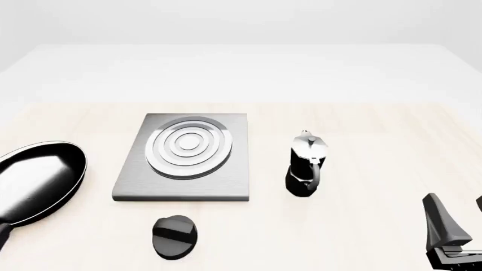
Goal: Turn on the stove and put the frying pan on it.
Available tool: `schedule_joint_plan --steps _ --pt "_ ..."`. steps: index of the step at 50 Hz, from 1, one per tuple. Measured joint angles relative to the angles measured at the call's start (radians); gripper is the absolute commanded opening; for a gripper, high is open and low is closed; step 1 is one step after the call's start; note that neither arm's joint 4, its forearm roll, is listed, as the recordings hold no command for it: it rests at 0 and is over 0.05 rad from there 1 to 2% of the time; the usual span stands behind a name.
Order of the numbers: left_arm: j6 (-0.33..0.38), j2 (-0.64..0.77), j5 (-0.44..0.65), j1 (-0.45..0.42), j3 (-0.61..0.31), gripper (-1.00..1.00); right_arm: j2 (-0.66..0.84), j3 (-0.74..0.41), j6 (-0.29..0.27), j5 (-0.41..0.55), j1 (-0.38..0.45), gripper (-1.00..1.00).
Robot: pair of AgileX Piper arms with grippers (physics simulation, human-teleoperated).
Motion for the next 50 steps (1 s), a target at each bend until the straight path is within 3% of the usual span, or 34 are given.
schedule_joint_plan --steps 17,50 --pt "0.053 0.053 -0.042 0.118 0.026 1.0 0.0 0.0 0.0 0.0 0.0 1.0" --pt "0.161 0.263 -0.283 0.28 0.117 1.0 0.0 0.0 0.0 0.0 0.0 1.0"
